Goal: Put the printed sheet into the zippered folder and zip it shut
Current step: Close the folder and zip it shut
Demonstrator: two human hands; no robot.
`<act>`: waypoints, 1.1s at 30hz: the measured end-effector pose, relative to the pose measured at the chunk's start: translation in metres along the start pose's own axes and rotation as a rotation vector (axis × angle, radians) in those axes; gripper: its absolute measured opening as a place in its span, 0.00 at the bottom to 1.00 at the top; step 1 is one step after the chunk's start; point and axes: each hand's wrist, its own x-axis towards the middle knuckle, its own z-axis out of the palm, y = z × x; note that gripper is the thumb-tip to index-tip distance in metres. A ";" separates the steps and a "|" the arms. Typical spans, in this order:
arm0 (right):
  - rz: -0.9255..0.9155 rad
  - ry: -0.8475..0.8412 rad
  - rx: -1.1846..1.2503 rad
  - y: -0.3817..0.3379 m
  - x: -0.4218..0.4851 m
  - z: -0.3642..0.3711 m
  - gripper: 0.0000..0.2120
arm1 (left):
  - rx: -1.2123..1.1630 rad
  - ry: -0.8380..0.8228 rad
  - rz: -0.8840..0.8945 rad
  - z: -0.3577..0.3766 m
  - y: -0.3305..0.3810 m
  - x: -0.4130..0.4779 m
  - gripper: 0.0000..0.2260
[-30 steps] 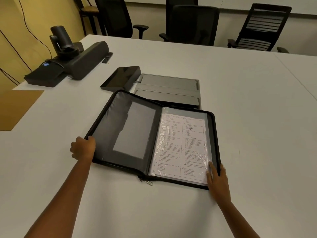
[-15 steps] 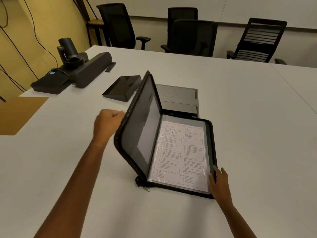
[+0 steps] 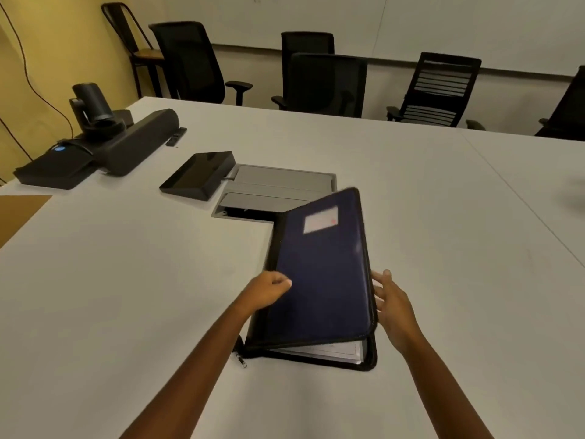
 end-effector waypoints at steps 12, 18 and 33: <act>0.089 0.181 -0.376 0.091 -0.001 -0.022 0.21 | 0.229 -0.098 -0.156 0.015 -0.092 -0.020 0.20; -0.078 0.277 -0.682 0.114 -0.009 -0.013 0.17 | 0.187 -0.072 -0.139 0.013 -0.117 -0.032 0.23; -0.688 -0.080 -1.126 0.132 -0.067 0.126 0.11 | 0.116 0.224 -0.111 0.025 -0.144 -0.048 0.11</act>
